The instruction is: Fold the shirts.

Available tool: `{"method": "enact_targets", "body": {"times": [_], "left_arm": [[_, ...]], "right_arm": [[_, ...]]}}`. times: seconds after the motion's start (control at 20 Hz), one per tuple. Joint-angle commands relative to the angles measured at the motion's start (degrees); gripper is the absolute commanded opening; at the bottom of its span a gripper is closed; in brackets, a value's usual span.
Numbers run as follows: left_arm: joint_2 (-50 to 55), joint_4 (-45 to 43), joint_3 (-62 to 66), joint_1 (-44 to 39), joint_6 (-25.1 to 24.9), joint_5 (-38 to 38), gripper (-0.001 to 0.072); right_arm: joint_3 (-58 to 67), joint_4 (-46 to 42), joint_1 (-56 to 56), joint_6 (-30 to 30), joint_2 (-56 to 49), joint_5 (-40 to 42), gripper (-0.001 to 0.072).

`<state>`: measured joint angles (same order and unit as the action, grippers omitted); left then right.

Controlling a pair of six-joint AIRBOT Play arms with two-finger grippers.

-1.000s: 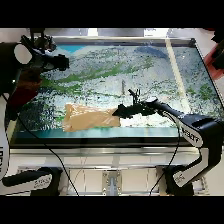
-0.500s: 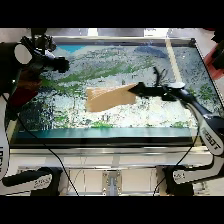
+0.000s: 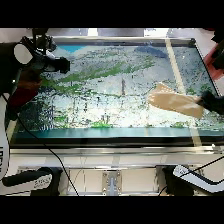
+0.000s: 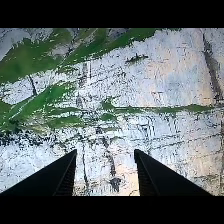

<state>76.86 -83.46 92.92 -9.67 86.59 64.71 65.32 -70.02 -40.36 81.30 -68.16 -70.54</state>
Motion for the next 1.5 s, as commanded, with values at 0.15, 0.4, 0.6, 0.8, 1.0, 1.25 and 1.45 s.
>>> {"method": "enact_targets", "body": {"times": [0.15, 0.4, 0.6, 0.8, 1.0, 1.25, 1.45], "left_arm": [[-0.02, 2.8, -0.02, 0.0, 0.02, 1.11, 0.0435], [-0.02, 5.14, -0.02, -0.02, 0.02, 1.2, 0.0435], [-0.02, 5.88, -0.02, -0.04, 0.02, 1.2, 0.0435], [-0.02, 5.79, -0.02, -0.02, -0.04, 0.94, 0.0435], [-0.02, 5.62, -0.02, -0.02, -0.04, 0.76, 0.0435], [-0.02, 5.68, -0.02, -0.02, 0.26, 0.83, 0.0435], [-0.02, 5.75, 0.0, -0.02, 0.68, 2.14, 0.0434]], "right_arm": [[-0.92, -27.71, -19.28, 3.15, 3.78, -10.43, 0.0041], [-11.54, -31.74, -21.68, 3.15, 3.76, -7.8, 0.0041], [-20.83, -29.57, -21.66, 1.95, 3.76, -5.2, 0.0075], [-20.0, -28.26, -21.68, 1.46, 4.68, -13.0, 0.041], [-11.69, -20.28, -21.66, 1.57, 12.59, -15.85, 0.041], [-4.96, 28.41, -20.46, -6.05, 23.91, -1.01, 0.0407], [-5.05, 33.46, -3.41, -13.42, 23.89, 2.34, 0.0313]]}}
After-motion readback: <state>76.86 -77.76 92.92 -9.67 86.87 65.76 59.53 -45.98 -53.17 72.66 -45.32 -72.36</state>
